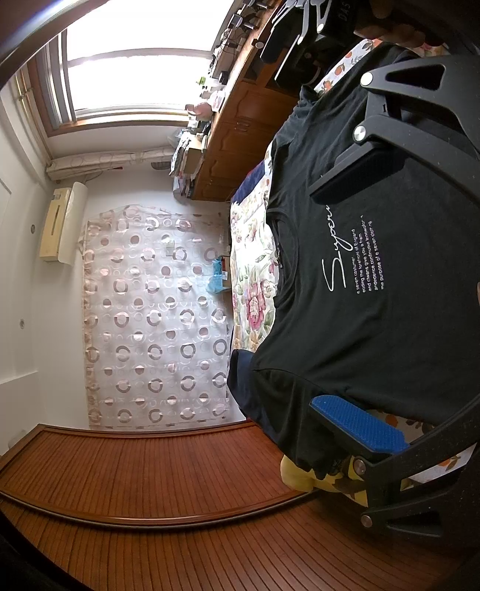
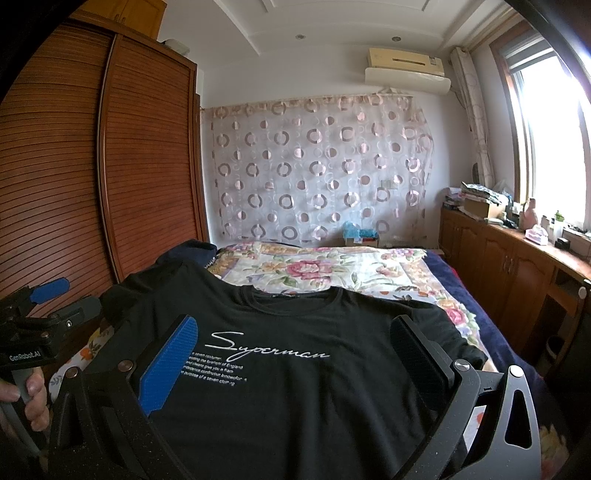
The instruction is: Fold small clothes
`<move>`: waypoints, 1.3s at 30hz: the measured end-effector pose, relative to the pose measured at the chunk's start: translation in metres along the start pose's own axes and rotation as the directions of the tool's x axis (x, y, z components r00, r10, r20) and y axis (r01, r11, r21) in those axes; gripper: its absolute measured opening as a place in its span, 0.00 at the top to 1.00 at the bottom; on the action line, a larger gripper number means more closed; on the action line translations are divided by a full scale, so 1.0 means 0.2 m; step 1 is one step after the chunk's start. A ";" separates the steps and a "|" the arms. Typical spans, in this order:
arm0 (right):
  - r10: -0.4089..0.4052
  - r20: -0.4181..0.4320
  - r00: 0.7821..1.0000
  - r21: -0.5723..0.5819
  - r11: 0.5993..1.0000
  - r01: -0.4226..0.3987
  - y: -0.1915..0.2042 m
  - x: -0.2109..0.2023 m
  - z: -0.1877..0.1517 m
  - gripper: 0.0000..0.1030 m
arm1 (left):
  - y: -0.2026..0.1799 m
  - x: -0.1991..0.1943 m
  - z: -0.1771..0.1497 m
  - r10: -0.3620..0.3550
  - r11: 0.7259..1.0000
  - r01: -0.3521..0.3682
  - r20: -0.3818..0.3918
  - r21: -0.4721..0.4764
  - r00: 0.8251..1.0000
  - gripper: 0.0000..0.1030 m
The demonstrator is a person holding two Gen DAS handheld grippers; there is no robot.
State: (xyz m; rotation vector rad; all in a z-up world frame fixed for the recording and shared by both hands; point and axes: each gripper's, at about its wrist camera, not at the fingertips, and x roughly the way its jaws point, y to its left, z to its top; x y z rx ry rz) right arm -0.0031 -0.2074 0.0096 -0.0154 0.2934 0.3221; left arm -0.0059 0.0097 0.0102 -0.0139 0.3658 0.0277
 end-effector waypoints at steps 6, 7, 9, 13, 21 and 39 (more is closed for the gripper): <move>-0.001 0.000 1.000 -0.001 1.000 0.001 0.00 0.00 0.00 0.00 | 0.00 0.00 0.00 0.001 1.000 -0.001 0.001 0.000 1.000 0.00; 0.001 -0.001 1.000 0.000 1.000 -0.001 0.00 0.00 0.00 0.00 | 0.00 0.00 0.00 0.000 1.000 0.000 0.001 0.000 1.000 0.00; 0.000 0.001 1.000 0.001 1.000 0.000 0.00 0.00 0.00 0.00 | 0.00 0.00 0.00 0.000 1.000 0.000 0.001 0.001 1.000 0.00; 0.000 0.001 1.000 0.001 1.000 0.000 0.00 0.00 0.00 0.00 | 0.01 -0.01 0.01 0.000 1.000 0.000 0.001 0.002 1.000 0.00; 0.001 0.003 1.000 0.001 1.000 -0.001 0.00 0.00 0.00 0.00 | 0.00 0.00 0.00 0.000 1.000 0.000 0.002 0.001 1.000 0.00; 0.086 -0.056 0.995 -0.013 0.996 -0.087 0.03 0.09 0.00 0.00 | 0.17 0.09 -0.02 0.044 0.999 -0.043 -0.089 0.016 0.995 0.00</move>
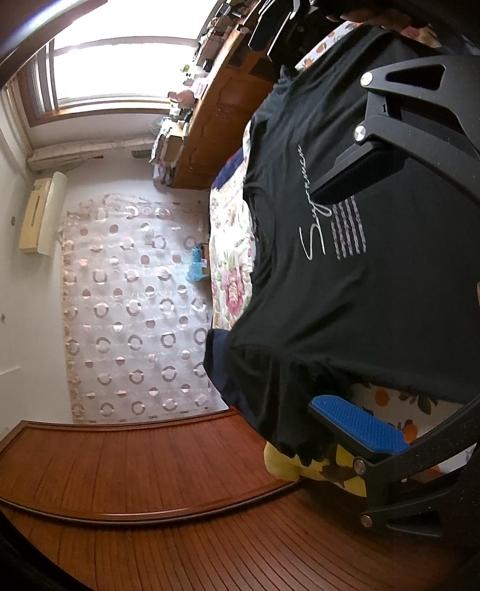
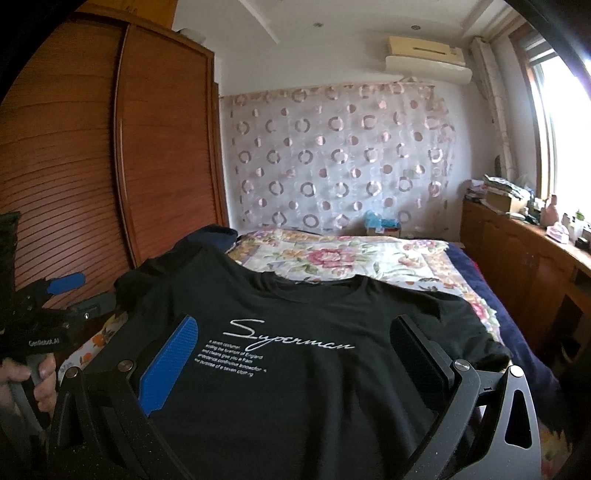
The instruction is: Fold small clothes
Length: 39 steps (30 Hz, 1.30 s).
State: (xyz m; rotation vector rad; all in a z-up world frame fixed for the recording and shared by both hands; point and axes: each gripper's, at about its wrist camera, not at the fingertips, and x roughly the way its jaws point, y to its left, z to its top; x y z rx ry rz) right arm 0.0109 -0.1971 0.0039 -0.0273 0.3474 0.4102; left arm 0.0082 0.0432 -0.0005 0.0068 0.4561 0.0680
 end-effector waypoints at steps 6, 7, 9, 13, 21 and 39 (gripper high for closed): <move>0.037 -0.037 0.999 -0.025 0.999 -0.038 -0.02 0.08 0.03 0.00 | 0.10 0.06 -0.02 0.014 1.000 -0.014 -0.026 -0.004 1.000 0.00; 0.045 -0.045 0.998 -0.031 0.998 -0.047 -0.03 0.10 0.03 0.00 | 0.12 0.07 -0.03 0.012 1.000 -0.012 -0.032 -0.006 0.999 0.00; 0.053 -0.060 0.997 -0.042 0.998 -0.056 -0.03 0.14 0.04 0.00 | 0.16 0.09 -0.04 0.007 1.000 -0.007 -0.039 -0.006 0.999 0.00; 0.078 -0.092 0.993 -0.044 0.996 -0.082 -0.05 0.19 0.05 0.00 | 0.26 0.14 -0.07 0.012 1.000 -0.012 -0.066 -0.001 0.998 0.00; 0.159 -0.176 0.971 -0.059 0.983 -0.172 -0.08 0.35 0.11 0.00 | 0.51 0.26 -0.08 0.068 0.997 -0.070 -0.107 -0.015 0.992 0.00; 0.233 -0.209 0.950 -0.014 0.970 -0.241 -0.20 0.32 0.11 0.00 | 0.87 0.67 0.00 0.036 0.996 -0.053 -0.226 -0.070 0.974 0.58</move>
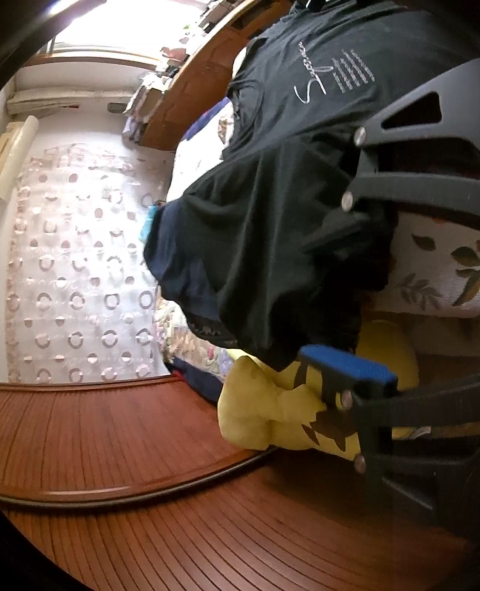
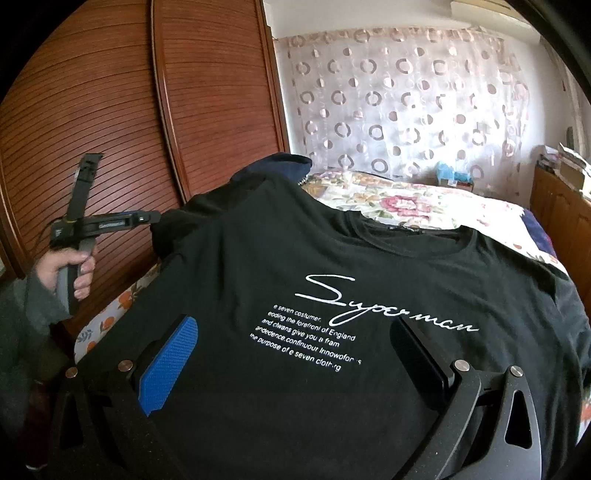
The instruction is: Fold small clothes
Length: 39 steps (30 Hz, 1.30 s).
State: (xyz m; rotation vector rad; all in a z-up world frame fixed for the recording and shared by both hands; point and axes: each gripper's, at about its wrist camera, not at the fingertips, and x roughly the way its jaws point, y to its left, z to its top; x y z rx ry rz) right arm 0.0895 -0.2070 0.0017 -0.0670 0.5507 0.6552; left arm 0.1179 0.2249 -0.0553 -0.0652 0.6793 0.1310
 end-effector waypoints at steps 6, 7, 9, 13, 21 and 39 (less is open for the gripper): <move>-0.013 0.007 1.000 -0.013 1.000 0.013 0.04 0.03 0.00 0.00 | 0.02 0.07 0.01 -0.045 0.999 0.045 -0.019 0.030 0.999 0.95; -0.017 0.008 1.000 -0.014 1.000 0.017 0.06 0.06 0.00 0.00 | 0.02 0.06 0.01 -0.040 0.999 0.040 -0.019 0.034 0.999 0.96; -0.020 0.007 1.000 -0.011 1.000 0.021 0.07 0.08 0.01 0.00 | 0.02 0.03 0.02 -0.044 0.998 0.044 0.001 0.035 0.999 0.97; -0.022 0.009 1.000 -0.002 1.000 0.022 0.07 0.08 0.00 0.00 | -0.02 -0.09 0.07 -0.054 0.998 0.051 0.066 0.042 0.996 0.98; -0.040 0.026 0.999 0.008 0.999 0.039 0.05 0.06 0.00 0.00 | -0.24 -0.24 0.24 -0.149 0.984 0.133 0.140 0.116 0.979 0.98; -0.088 0.039 0.995 0.076 0.993 0.085 0.02 0.05 -0.04 0.00 | -0.60 -0.38 0.16 -0.286 0.944 0.259 0.118 0.203 0.951 0.47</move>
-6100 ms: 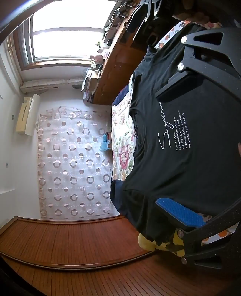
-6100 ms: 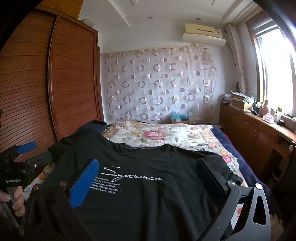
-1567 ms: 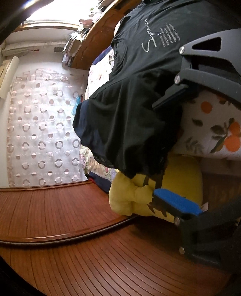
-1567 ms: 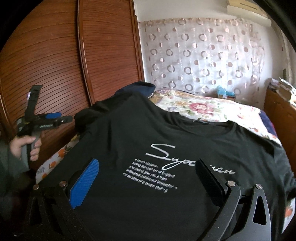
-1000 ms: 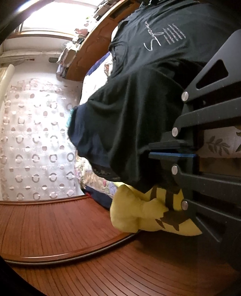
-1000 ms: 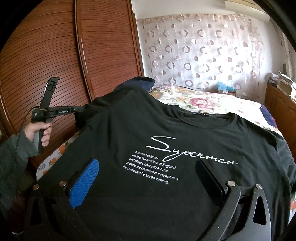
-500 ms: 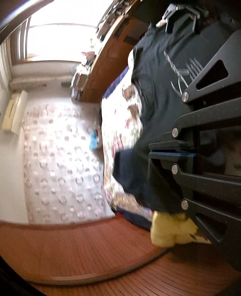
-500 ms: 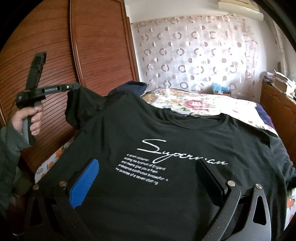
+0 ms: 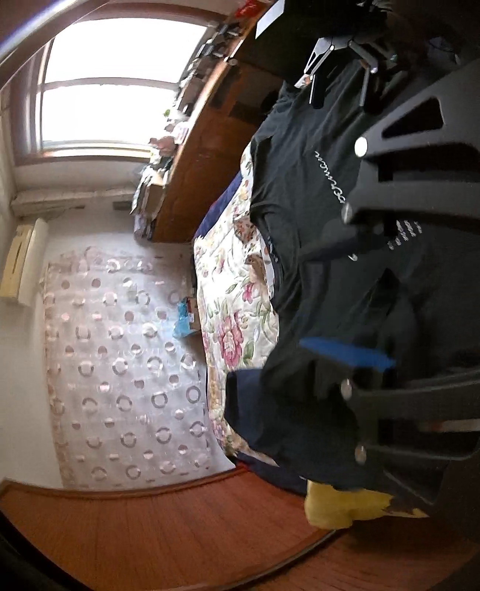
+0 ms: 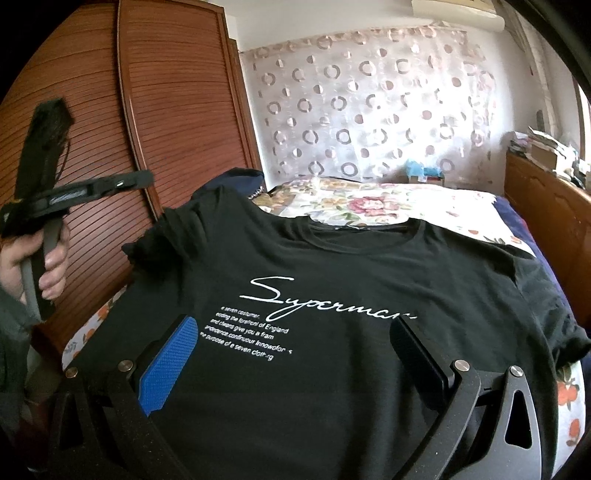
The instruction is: Fold small clothes
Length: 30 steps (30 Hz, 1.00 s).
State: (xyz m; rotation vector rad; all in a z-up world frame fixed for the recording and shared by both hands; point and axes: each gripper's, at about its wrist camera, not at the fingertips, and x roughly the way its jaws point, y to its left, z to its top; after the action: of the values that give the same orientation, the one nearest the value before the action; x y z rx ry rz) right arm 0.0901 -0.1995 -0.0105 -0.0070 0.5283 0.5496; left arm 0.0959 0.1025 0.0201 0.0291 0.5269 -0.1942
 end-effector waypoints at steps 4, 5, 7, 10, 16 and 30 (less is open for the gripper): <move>0.006 -0.004 1.000 -0.012 1.000 -0.006 0.01 0.04 0.03 0.00 | 0.10 -0.09 -0.08 0.044 0.998 -0.044 0.017 -0.038 0.999 0.23; 0.010 -0.006 1.000 -0.020 1.000 -0.011 0.02 0.05 0.04 0.01 | 0.13 -0.11 -0.10 0.051 0.998 -0.050 0.018 -0.047 0.999 0.23; 0.032 -0.017 0.999 -0.039 0.999 -0.033 0.05 0.09 0.06 0.08 | 0.15 -0.14 -0.15 0.073 0.996 -0.072 0.012 -0.055 0.997 0.23; 0.076 -0.037 0.996 -0.065 0.995 -0.078 0.09 0.17 0.11 0.23 | 0.18 -0.18 -0.22 0.131 0.989 -0.130 0.020 -0.067 0.991 0.23; 0.185 -0.084 0.979 -0.101 0.976 -0.193 0.21 0.43 0.26 0.43 | 0.23 -0.22 -0.31 0.152 0.983 -0.149 0.016 -0.109 0.988 0.23; 0.345 -0.173 0.923 -0.146 0.917 -0.370 0.52 1.05 0.53 0.69 | 0.23 -0.23 -0.44 0.153 0.982 -0.153 -0.012 -0.111 0.988 0.23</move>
State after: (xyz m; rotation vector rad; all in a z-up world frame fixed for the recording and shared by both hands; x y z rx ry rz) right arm 0.2408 0.0083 -0.0061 -0.1218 0.6252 0.9610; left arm 0.0225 0.1621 -0.0346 -0.0393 0.5354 -0.0140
